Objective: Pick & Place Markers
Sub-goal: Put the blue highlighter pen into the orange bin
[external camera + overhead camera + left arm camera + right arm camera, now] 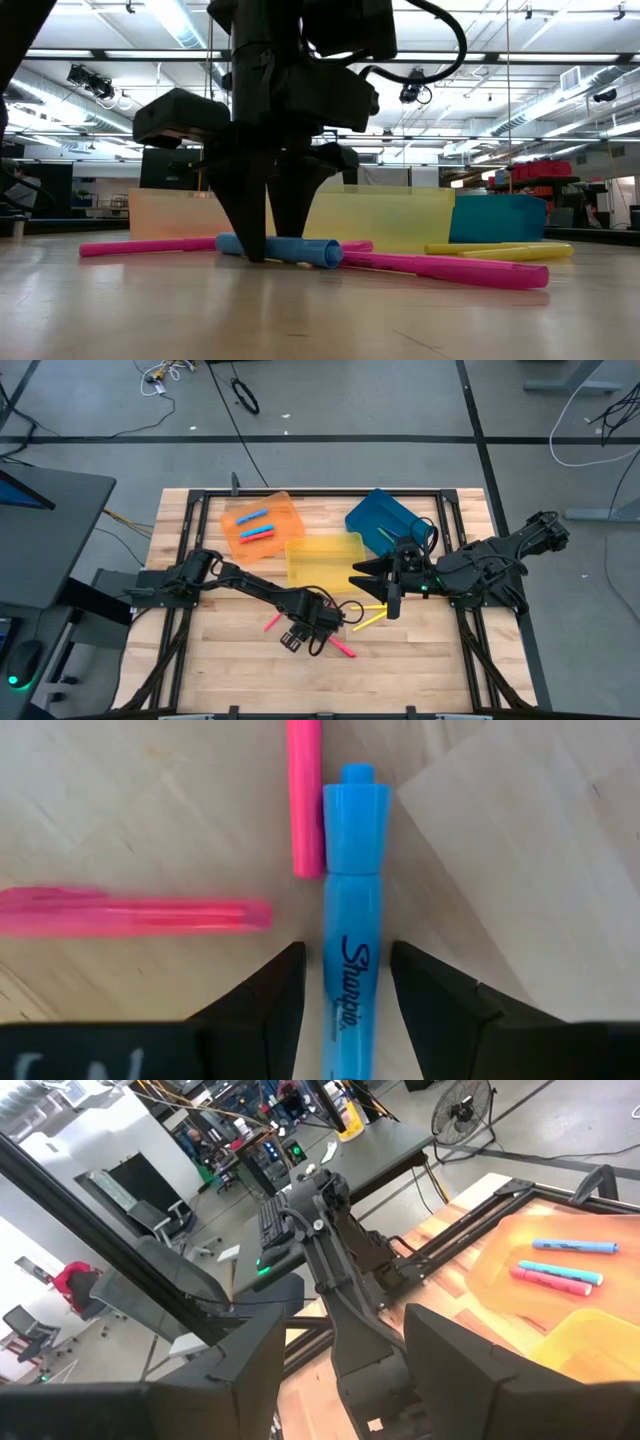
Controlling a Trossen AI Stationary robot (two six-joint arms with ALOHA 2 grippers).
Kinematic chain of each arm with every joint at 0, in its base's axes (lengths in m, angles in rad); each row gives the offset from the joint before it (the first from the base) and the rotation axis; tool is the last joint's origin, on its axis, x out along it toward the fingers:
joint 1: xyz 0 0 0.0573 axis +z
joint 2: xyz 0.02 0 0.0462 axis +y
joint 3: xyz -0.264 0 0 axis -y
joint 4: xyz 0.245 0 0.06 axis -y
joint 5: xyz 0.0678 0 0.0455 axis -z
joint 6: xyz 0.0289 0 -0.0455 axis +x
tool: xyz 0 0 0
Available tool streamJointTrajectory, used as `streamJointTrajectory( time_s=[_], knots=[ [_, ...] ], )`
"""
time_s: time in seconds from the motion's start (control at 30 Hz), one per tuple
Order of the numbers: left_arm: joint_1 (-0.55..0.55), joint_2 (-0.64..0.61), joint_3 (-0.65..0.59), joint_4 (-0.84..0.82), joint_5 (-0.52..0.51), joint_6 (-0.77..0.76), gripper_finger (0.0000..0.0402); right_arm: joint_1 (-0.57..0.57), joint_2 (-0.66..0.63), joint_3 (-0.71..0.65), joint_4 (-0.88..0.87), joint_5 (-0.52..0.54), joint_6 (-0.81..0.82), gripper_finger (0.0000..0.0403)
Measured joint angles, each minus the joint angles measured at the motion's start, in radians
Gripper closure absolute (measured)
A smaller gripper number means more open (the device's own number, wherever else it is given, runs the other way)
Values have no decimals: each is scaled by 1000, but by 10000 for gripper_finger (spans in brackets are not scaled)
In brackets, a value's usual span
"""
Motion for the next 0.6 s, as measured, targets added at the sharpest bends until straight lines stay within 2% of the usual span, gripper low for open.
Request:
streamJointTrajectory(
  time_s=[0.17, 0.43, 0.6],
  knots=[
    [0, 0, -4, 0, -2, -10, 260, 0, 0, 0, 1, 0, -3, 197],
    [-4, -6, -6, -11, -1, -16, 326, 0, 0, 0, 1, 0, -7, 197],
    [-5, -37, -14, -59, -9, -39, 330, -1, 0, 0, 1, 0, -8, 197]
  ],
)
